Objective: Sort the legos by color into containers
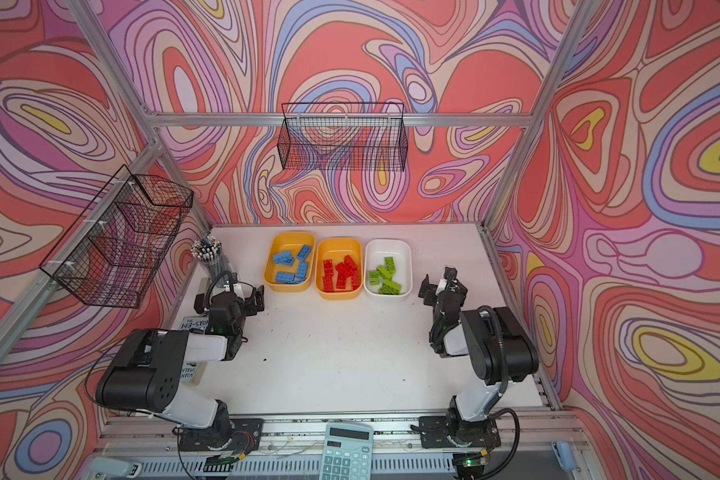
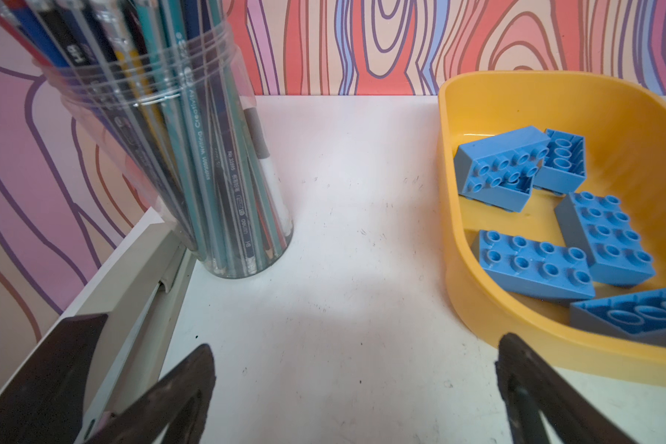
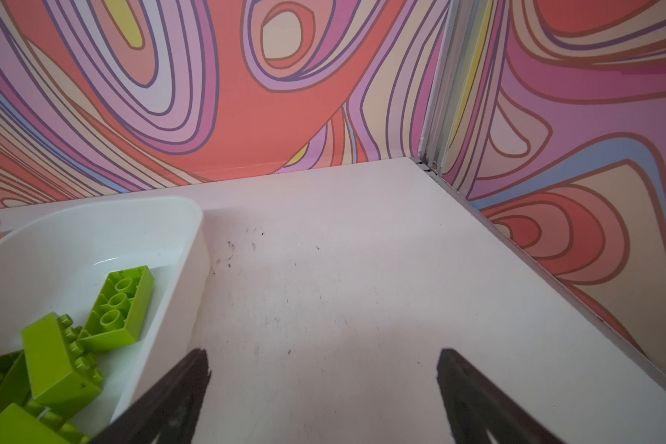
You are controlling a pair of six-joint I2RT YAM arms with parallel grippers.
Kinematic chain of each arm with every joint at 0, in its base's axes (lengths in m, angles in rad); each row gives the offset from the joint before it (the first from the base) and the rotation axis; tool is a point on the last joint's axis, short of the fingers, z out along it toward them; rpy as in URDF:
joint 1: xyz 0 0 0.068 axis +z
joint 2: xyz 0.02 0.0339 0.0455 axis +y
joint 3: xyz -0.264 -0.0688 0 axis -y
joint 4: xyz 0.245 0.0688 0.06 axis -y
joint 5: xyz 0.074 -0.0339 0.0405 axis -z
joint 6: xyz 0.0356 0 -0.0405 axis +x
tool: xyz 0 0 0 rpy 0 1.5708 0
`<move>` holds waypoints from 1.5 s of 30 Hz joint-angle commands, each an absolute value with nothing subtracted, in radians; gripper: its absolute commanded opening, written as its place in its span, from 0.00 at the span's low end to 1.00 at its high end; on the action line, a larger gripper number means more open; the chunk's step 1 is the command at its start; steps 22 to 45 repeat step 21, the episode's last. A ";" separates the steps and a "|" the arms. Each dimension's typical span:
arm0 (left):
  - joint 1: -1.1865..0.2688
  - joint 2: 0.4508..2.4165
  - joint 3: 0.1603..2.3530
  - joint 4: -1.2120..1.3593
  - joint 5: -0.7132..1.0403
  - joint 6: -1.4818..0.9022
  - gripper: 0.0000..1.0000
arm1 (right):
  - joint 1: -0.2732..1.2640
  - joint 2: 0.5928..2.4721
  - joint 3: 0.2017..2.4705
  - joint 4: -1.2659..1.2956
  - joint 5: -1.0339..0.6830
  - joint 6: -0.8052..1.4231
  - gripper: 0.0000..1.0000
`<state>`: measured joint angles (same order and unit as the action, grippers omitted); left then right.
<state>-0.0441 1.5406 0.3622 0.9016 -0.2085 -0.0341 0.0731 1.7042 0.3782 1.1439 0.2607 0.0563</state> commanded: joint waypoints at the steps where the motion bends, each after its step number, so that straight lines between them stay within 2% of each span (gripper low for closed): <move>1: -0.038 1.542 0.365 0.918 -0.199 -0.037 1.00 | 0.069 1.710 0.379 1.151 0.254 0.037 0.98; 45: -0.038 1.543 0.366 0.916 -0.199 -0.037 1.00 | 0.069 1.710 0.381 1.148 0.256 0.038 0.98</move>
